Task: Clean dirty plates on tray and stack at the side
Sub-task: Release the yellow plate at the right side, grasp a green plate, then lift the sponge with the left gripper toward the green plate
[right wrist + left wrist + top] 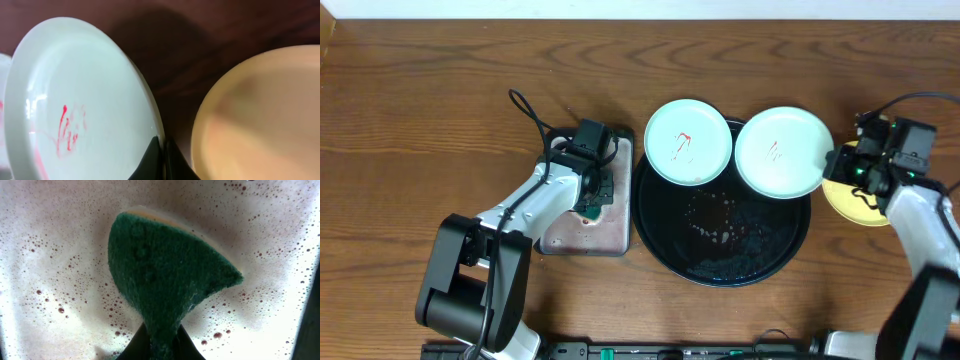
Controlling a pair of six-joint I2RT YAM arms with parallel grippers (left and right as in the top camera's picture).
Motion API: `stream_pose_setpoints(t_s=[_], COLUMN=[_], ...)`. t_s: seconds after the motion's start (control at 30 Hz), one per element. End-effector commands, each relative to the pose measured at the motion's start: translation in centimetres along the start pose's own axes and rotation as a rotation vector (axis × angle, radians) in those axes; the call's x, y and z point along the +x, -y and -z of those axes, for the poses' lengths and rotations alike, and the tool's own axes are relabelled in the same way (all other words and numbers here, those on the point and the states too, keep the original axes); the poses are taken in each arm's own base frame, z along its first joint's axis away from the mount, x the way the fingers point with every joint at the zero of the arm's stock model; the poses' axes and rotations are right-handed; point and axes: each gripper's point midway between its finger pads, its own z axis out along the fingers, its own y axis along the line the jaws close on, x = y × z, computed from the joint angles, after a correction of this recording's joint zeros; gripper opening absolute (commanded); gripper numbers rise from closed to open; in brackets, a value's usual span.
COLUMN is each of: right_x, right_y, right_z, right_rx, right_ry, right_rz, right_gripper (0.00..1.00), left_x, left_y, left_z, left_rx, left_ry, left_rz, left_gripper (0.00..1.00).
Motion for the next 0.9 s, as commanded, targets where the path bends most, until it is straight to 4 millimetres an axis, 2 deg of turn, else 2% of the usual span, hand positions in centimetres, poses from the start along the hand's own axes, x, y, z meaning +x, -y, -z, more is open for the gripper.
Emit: stream_pose_setpoints(t_s=[0.0,0.17,0.27,0.37,0.63,0.77,0.87], right_x=[-0.2,4.9,7.7,9.4,10.2,10.8,11.6], right_y=[-2.4,-4.6,-5.7,-6.7,-7.8,-7.7,-7.7], right_z=[2.6,2.7,2.2,1.7,1.1,1.2,1.1], right_rx=[-0.030,-0.052,-0.067,-0.082,-0.088,-0.078,-0.079], right_ry=[0.006,-0.192,-0.291,-0.350,-0.378,-0.396,-0.413], right_rz=[-0.002,-0.006,0.019,0.052,0.099,0.100,0.105], right_gripper=[0.01,0.01,0.01,0.01,0.01,0.01,0.01], left_x=[0.9,0.5,-0.3,-1.4,-4.0,-5.3,-5.7], left_y=[-0.1,0.0,0.1,0.0,-1.1,0.2,0.3], left_z=[-0.9,-0.4,1.0,2.9,7.3,9.0,9.6], left_rx=[-0.003,0.003,0.019,0.040,0.122,0.353,0.454], left_ry=[-0.038,-0.021,0.023,0.087,0.223,0.226,0.212], left_rz=[0.006,0.007,0.010,0.024,0.215,0.282,0.307], left_gripper=[0.07,0.07,0.07,0.08,0.07,0.07,0.07])
